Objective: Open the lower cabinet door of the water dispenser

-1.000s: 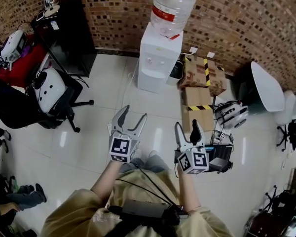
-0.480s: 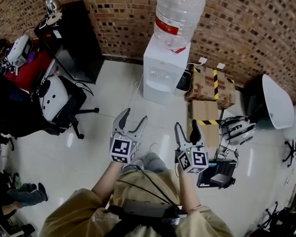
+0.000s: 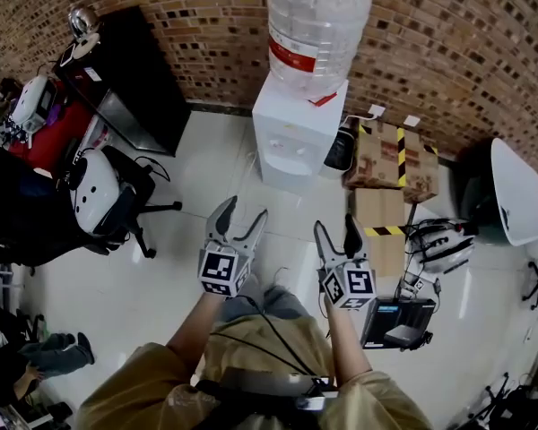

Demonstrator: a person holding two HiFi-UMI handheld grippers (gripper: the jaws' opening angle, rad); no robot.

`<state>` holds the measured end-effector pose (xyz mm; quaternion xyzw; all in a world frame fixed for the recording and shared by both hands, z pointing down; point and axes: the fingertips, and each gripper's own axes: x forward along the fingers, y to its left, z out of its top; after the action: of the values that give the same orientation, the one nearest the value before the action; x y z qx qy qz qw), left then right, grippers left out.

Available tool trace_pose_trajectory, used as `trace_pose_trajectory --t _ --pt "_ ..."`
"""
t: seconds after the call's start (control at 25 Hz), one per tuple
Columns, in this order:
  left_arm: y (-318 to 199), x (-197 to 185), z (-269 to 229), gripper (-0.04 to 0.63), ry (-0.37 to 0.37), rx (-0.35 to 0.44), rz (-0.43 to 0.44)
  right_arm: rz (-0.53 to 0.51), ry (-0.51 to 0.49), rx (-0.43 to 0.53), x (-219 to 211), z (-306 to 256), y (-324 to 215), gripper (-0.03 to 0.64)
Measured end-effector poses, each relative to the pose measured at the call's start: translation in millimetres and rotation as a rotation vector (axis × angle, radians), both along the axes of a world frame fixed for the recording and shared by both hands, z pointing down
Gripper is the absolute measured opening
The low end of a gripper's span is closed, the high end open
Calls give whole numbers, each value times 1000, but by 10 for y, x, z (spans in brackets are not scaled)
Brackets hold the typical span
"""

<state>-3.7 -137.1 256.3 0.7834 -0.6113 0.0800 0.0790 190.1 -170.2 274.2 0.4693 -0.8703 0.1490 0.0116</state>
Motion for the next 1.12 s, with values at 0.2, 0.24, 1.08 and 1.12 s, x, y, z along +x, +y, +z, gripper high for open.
trace_pose_trajectory --t 0.2,0.24,1.08,1.12 --pt "-282 -61 381 279 -10 -53 20 -8 33 -41 -48 421 -306 345" --pt "-330 -85 518 279 -16 -61 25 -10 39 -47 -68 546 -355 345" --pt "-1520 -580 4628 279 -33 -6 66 28 118 25 27 4914 -1753 345" --pt "-1562 -586 4747 279 -42 0 74 20 109 32 44 5044 -1841 345"
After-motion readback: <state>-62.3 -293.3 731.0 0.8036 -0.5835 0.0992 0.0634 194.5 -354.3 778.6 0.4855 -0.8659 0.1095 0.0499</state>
